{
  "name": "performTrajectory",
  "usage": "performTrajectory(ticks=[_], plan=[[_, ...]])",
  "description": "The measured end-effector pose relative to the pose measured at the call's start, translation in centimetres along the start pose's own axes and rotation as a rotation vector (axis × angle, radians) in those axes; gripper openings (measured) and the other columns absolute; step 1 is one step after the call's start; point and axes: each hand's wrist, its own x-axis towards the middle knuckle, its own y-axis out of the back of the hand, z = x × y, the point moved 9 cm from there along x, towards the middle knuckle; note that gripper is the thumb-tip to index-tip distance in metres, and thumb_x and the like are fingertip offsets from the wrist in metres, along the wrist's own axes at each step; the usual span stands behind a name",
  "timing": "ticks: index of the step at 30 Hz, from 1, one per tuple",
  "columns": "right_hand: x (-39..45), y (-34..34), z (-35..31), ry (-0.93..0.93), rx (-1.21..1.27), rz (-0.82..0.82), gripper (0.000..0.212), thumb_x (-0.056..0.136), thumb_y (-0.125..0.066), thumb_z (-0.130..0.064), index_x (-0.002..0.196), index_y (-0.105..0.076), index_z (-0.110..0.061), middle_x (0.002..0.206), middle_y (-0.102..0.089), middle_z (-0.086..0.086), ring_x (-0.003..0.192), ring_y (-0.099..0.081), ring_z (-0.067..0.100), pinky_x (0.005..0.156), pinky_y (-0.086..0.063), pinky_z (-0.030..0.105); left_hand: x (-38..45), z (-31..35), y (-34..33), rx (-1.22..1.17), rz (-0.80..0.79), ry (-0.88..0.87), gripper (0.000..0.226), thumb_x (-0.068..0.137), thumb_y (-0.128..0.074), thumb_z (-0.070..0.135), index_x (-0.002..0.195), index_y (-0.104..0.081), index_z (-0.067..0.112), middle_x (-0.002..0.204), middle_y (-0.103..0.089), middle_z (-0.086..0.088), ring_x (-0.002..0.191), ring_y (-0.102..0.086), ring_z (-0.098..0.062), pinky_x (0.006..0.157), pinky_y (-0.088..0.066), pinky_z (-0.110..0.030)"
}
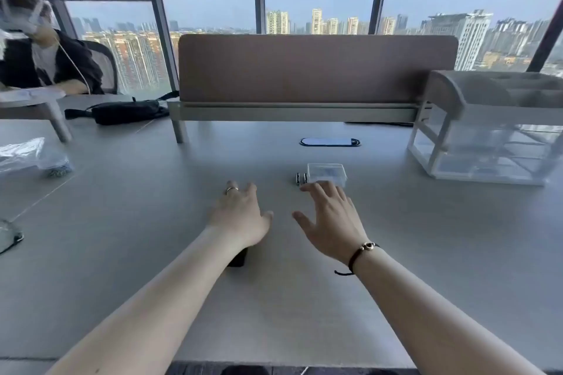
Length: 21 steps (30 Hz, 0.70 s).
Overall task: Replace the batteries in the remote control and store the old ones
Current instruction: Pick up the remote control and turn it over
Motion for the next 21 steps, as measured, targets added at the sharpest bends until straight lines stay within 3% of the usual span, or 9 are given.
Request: performTrajectory(ticks=[3, 5, 8, 11, 13, 15, 16, 18, 21], plan=[[0.3, -0.3, 0.6, -0.010, 0.009, -0.012, 0.051, 0.088, -0.059, -0.049, 0.133, -0.047, -0.027, 0.133, -0.050, 0.000, 0.123, -0.047, 0.025, 0.098, -0.041, 0.038, -0.3, -1.0, -2.2, 0.188, -0.193, 0.084, 0.066, 0.092, -0.045, 0.053, 0.146, -0.025, 0.020, 0.148, -0.038, -0.016, 0.120, -0.054, -0.032, 0.079, -0.039, -0.038], [0.3, -1.1, 1.4, -0.051, 0.024, -0.046, 0.051, 0.088, -0.058, -0.050, 0.133, -0.047, -0.028, 0.131, -0.051, 0.000, 0.121, -0.048, 0.025, 0.097, -0.042, 0.038, -0.2, -1.0, -3.1, 0.196, -0.197, 0.093, 0.055, 0.095, -0.039, 0.043, 0.142, -0.026, 0.019, 0.136, -0.049, -0.014, 0.104, -0.059, -0.031, 0.072, -0.036, -0.034], [0.4, -2.2, 2.9, -0.111, 0.091, -0.068, 0.045, 0.087, -0.058, -0.052, 0.125, -0.054, -0.028, 0.113, -0.059, -0.001, 0.111, -0.056, 0.024, 0.090, -0.044, 0.037, 0.7, -0.6, -3.4, 0.099, -0.113, 0.080, 0.042, 0.095, -0.036, 0.033, 0.133, -0.028, 0.018, 0.120, -0.058, -0.013, 0.098, -0.061, -0.033, 0.071, -0.038, -0.035], [0.8, -3.2, 3.2, -0.132, 0.144, -0.130, 0.038, 0.088, -0.052, -0.062, 0.103, -0.064, -0.029, 0.081, -0.061, -0.011, 0.089, -0.063, 0.019, 0.073, -0.042, 0.031, 2.3, 0.2, -3.3, -0.283, 0.002, 0.029, 0.036, 0.096, -0.039, 0.036, 0.127, -0.027, 0.021, 0.094, -0.062, -0.012, 0.077, -0.057, -0.032, 0.066, -0.041, -0.036], [1.4, -3.7, 3.1, -0.140, 0.163, -0.173, 0.049, 0.089, -0.042, -0.069, 0.085, -0.065, -0.025, 0.070, -0.062, -0.009, 0.078, -0.063, 0.019, 0.066, -0.042, 0.032, 3.0, 0.9, -3.8, -0.712, 0.034, 0.012, 0.038, 0.097, -0.046, 0.035, 0.130, -0.031, 0.024, 0.076, -0.059, -0.006, 0.066, -0.056, -0.021, 0.062, -0.042, -0.034], [2.0, -3.8, 2.8, -0.122, 0.181, -0.191, 0.064, 0.089, -0.032, -0.073, 0.072, -0.057, -0.017, 0.059, -0.056, -0.004, 0.068, -0.057, 0.022, 0.063, -0.044, 0.035, 3.7, 1.3, -4.5, -0.982, 0.083, -0.005, 0.038, 0.098, -0.049, 0.032, 0.133, -0.035, 0.027, 0.071, -0.061, 0.000, 0.057, -0.055, -0.010, 0.060, -0.045, -0.025], [2.3, -4.0, 2.8, -0.112, 0.197, -0.198, 0.067, 0.089, -0.031, -0.074, 0.069, -0.053, -0.014, 0.056, -0.053, -0.002, 0.064, -0.054, 0.022, 0.062, -0.044, 0.035, 4.1, 1.6, -4.8, -1.056, 0.109, -0.032, 0.038, 0.098, -0.049, 0.031, 0.133, -0.035, 0.030, 0.072, -0.066, 0.002, 0.060, -0.060, -0.009, 0.066, -0.049, -0.024], [2.9, -4.5, 2.7, -0.085, 0.234, -0.219, 0.065, 0.087, -0.033, -0.074, 0.069, -0.050, -0.014, 0.054, -0.052, 0.000, 0.062, -0.052, 0.022, 0.062, -0.046, 0.036, 5.1, 2.1, -5.6, -1.148, 0.139, -0.066, 0.039, 0.095, -0.049, 0.034, 0.131, -0.035, 0.037, 0.081, -0.073, 0.000, 0.079, -0.070, -0.018, 0.084, -0.054, -0.040], [3.6, -5.5, 3.1, -0.067, 0.315, -0.257, 0.060, 0.084, -0.038, -0.072, 0.069, -0.047, -0.014, 0.055, -0.051, 0.000, 0.061, -0.050, 0.022, 0.059, -0.044, 0.035, 6.0, 2.6, -5.7, -1.257, 0.186, -0.080, 0.043, 0.092, -0.051, 0.034, 0.133, -0.038, 0.038, 0.083, -0.074, -0.006, 0.083, -0.071, -0.027, 0.085, -0.054, -0.054]])
